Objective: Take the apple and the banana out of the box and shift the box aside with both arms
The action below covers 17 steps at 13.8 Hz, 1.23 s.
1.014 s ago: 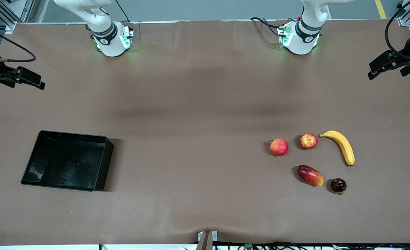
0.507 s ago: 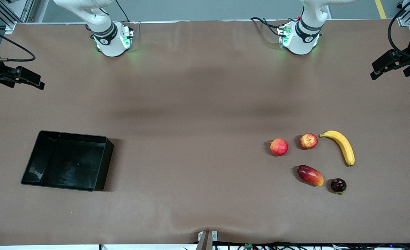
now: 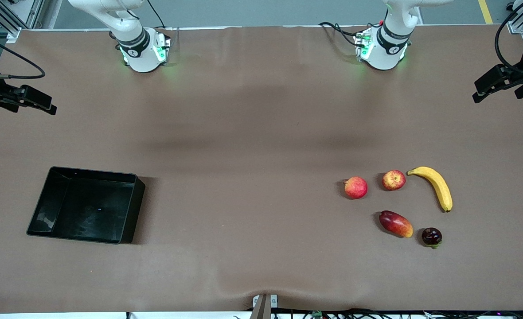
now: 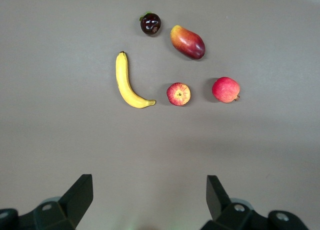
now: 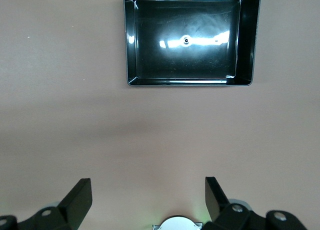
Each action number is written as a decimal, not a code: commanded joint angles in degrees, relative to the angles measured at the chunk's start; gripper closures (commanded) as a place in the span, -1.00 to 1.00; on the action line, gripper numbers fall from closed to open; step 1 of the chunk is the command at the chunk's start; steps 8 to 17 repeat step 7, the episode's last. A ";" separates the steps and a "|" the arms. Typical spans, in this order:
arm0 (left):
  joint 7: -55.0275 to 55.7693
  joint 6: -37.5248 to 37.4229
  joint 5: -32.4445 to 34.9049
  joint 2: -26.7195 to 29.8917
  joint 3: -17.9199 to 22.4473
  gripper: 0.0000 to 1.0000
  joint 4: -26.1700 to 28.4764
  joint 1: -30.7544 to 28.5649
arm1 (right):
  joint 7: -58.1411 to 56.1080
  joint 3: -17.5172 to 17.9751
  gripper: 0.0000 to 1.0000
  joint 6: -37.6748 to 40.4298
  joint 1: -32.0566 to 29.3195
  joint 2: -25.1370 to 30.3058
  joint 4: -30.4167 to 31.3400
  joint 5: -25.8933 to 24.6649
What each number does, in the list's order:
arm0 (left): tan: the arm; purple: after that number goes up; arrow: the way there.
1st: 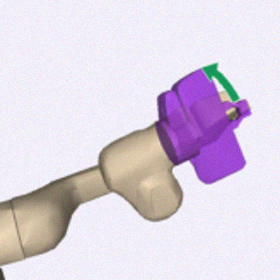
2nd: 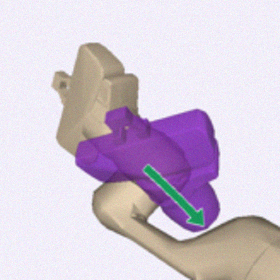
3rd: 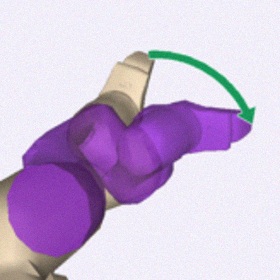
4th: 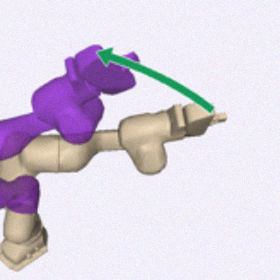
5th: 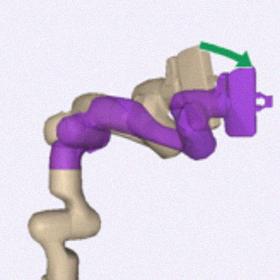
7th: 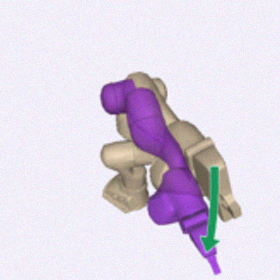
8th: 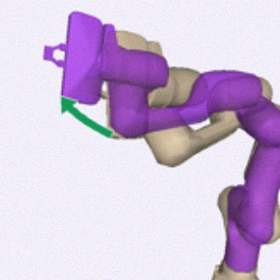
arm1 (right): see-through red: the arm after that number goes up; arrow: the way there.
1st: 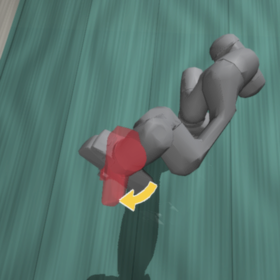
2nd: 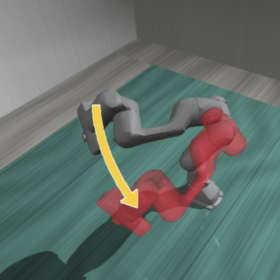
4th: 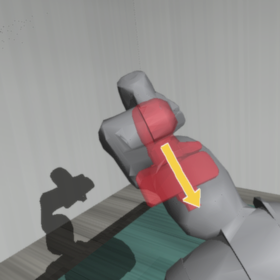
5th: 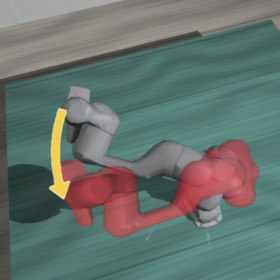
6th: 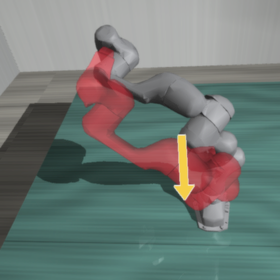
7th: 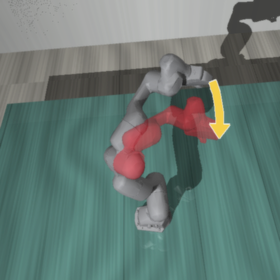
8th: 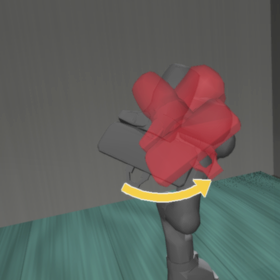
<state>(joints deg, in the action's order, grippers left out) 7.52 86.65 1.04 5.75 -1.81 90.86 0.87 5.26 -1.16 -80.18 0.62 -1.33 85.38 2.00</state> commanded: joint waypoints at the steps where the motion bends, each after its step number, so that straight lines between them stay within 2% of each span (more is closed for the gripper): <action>1: 1.35 -0.51 -1.04 -0.56 0.23 -1.00 -1.39 0.45 | 0.72 0.01 -1.00 -0.07 0.34 0.36 0.32 -0.77; 17: 3.99 -0.60 -1.04 -0.56 -0.65 -1.00 -1.39 0.45 | 0.72 0.01 -1.00 0.28 0.17 0.36 0.32 -0.77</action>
